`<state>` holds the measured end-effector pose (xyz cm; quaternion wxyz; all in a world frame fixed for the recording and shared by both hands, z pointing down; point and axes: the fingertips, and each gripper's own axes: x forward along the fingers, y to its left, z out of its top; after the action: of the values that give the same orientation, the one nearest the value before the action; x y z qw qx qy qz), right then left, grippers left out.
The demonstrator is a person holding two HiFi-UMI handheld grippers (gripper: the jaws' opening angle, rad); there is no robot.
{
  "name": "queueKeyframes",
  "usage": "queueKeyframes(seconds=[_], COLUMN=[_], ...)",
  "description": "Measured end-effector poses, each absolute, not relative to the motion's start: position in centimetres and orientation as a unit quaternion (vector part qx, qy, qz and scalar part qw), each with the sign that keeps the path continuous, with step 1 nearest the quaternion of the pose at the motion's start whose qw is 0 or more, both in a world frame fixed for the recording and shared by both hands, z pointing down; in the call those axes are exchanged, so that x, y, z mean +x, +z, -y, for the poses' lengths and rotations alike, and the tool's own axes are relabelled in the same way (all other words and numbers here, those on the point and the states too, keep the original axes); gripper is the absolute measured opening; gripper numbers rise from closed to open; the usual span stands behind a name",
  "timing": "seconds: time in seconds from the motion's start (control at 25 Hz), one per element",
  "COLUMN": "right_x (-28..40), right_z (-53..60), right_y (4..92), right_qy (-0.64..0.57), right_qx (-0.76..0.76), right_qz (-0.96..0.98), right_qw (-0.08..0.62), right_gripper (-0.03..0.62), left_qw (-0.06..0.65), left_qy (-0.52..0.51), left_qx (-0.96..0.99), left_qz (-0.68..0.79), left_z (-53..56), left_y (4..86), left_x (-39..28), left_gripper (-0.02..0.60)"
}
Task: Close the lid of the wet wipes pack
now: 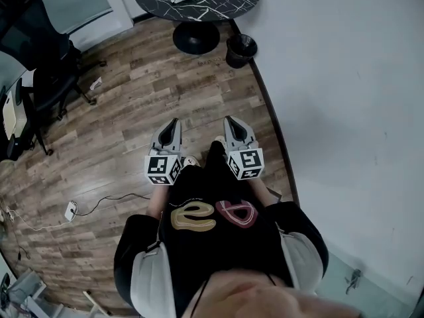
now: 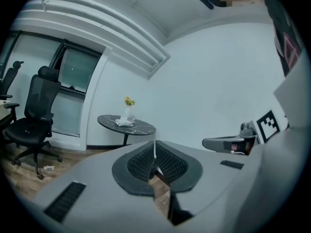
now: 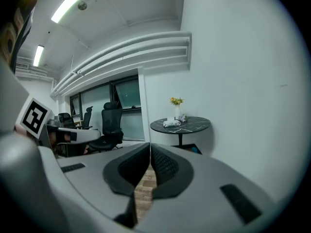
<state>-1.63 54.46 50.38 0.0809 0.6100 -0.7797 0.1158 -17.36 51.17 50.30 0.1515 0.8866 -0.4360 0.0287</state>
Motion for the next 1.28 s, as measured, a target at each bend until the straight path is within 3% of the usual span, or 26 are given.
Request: queueKeyframes(seconds=[0.4, 0.64, 1.28], right_x=[-0.4, 0.6, 4.3], right_z=[-51.2, -46.8, -30.7], right_y=[51.0, 51.5, 50.8], right_qy=[0.133, 0.102, 0.086], right_qx=[0.607, 0.594, 0.534], right_qz=[0.780, 0.791, 0.835], right_qw=[0.066, 0.103, 0.099], right_gripper=[0.012, 0.012, 0.012], left_qw=[0.155, 0.159, 0.140], left_qy=[0.024, 0.023, 0.033], left_qx=[0.882, 0.871, 0.860], left_qz=[0.445, 0.465, 0.489], left_z=[-48.7, -45.1, -31.3], left_y=[50.7, 51.2, 50.0], left_x=[-17.3, -17.0, -10.7], left_gripper=[0.025, 0.025, 0.025])
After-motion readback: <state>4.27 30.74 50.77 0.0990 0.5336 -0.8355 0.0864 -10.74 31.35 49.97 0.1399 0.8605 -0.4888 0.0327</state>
